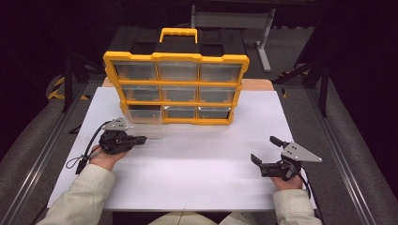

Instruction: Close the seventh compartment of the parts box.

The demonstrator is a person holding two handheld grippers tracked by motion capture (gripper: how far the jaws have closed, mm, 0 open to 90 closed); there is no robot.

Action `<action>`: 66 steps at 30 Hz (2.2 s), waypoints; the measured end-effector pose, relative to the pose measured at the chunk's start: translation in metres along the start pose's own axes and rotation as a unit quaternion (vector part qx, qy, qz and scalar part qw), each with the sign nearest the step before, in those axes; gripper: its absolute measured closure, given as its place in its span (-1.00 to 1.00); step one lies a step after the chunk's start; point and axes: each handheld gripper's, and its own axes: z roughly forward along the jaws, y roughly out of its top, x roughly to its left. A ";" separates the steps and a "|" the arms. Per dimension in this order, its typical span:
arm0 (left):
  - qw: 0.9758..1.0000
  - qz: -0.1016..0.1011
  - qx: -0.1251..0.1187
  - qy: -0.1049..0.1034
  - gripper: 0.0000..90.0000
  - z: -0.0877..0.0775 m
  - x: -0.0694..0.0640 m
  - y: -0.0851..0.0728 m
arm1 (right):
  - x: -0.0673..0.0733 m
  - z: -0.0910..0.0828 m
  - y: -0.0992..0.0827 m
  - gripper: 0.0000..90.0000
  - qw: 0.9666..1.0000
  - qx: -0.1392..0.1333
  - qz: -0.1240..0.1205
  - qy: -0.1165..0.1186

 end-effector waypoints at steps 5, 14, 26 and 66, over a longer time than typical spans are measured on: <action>1.000 -0.005 0.002 0.004 0.99 0.003 0.004 0.000 | 0.000 0.000 0.000 -0.97 1.000 0.000 0.001 -0.001; 0.999 -0.031 -0.010 0.017 0.99 0.007 0.015 -0.001 | 0.000 0.000 0.000 -0.97 1.000 0.001 0.000 -0.001; 0.999 -0.036 -0.018 0.033 0.99 0.014 0.024 0.006 | 0.000 0.000 0.000 -0.97 1.000 0.002 0.001 0.000; 0.987 -0.097 -0.092 0.088 0.99 0.052 0.058 0.010 | -0.003 0.002 -0.002 -0.97 1.000 0.003 0.007 0.009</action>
